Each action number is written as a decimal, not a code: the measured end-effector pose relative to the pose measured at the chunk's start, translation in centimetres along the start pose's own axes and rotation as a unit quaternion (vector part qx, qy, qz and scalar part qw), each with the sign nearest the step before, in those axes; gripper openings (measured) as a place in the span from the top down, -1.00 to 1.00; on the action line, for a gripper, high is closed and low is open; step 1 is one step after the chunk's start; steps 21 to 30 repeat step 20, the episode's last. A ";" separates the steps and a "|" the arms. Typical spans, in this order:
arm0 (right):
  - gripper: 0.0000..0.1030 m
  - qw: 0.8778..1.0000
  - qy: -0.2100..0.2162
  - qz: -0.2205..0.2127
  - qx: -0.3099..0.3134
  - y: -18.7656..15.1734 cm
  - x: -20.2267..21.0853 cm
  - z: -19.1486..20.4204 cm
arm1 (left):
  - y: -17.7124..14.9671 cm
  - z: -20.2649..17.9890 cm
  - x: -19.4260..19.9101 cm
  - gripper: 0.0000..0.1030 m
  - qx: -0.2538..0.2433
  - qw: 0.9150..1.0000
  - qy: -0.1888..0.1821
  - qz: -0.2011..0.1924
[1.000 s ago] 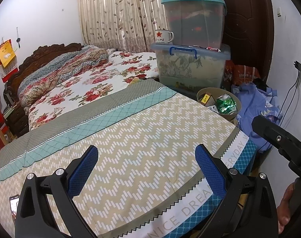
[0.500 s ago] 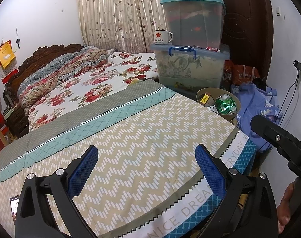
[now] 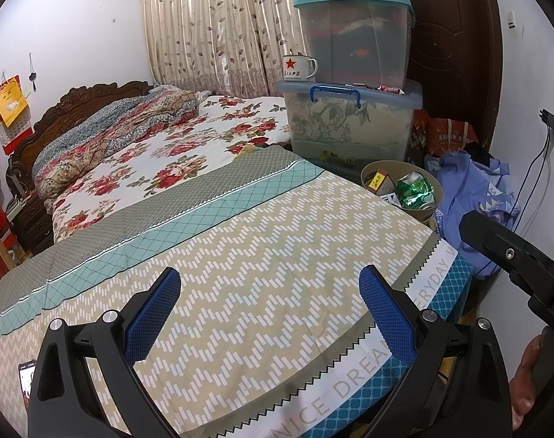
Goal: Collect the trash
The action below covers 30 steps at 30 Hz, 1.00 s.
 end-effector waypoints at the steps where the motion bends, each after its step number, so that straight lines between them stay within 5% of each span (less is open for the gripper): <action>1: -0.56 1.000 0.000 0.000 0.000 0.1 0.0 0.0 | 0.0 0.0 0.0 -0.83 0.000 1.000 0.000 0.000; 30: -0.63 1.000 0.000 -0.001 0.000 -0.1 0.0 0.0 | 0.4 0.4 0.0 -0.83 0.006 1.000 -0.015 0.001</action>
Point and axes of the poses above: each gripper's, at about its wrist camera, not at the fingertips, and x roughly against the way its jaws point, z to its left, y to its top, the point moved 2 cm from there along -x, roughly the way its jaws point, and after that the axes turned 12 degrees about -z, right-handed, at the moved point
